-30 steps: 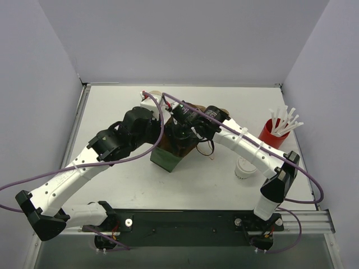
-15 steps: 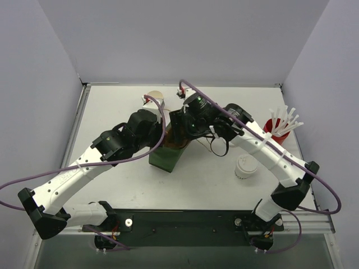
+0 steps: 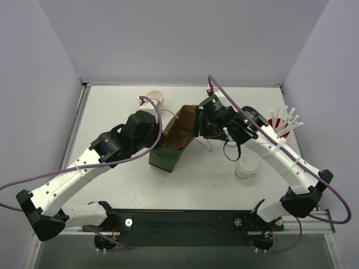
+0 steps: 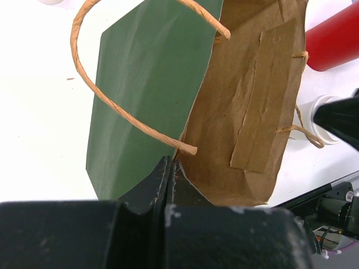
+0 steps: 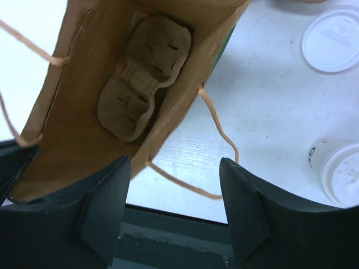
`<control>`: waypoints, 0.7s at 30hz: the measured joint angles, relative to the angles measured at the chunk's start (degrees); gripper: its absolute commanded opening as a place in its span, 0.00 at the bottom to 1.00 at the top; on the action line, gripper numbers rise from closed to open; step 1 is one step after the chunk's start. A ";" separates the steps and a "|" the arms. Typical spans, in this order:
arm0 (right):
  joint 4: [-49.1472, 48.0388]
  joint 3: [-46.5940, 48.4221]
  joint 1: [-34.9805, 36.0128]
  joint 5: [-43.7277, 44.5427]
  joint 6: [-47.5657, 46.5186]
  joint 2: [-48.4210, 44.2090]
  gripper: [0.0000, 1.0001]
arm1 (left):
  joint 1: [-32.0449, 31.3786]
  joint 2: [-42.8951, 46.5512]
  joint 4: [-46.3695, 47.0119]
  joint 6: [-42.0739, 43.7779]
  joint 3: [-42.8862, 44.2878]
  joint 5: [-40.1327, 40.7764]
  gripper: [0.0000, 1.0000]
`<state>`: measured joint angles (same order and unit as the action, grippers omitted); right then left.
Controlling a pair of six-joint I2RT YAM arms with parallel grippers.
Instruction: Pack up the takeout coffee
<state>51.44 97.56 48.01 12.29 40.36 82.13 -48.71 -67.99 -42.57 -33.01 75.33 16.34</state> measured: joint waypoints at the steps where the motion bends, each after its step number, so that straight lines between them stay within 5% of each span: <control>1: 0.28 -0.07 -0.13 0.17 0.92 0.85 0.59 | 0.00 0.00 0.02 -0.11 0.00 -0.02 0.00; 10: 0.13 -0.07 -1.03 0.90 5.84 7.87 0.50 | 0.00 0.33 0.55 -0.96 -0.39 -0.02 0.00; 13: 0.07 -0.07 -1.36 1.25 6.32 9.64 0.38 | 0.00 0.68 0.61 -1.29 -0.42 0.00 0.00; 17: 0.26 0.11 -1.40 1.18 6.03 11.28 0.10 | 0.00 1.40 0.63 -2.10 -0.42 0.46 0.00; 21: 2.32 2.71 0.59 1.46 5.88 12.22 0.00 | 0.00 1.57 0.68 -2.64 -0.39 2.54 0.00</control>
<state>53.76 100.27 48.60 13.76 46.24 94.35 -48.71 -66.41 -41.89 -35.66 74.94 18.87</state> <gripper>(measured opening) 0.068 0.022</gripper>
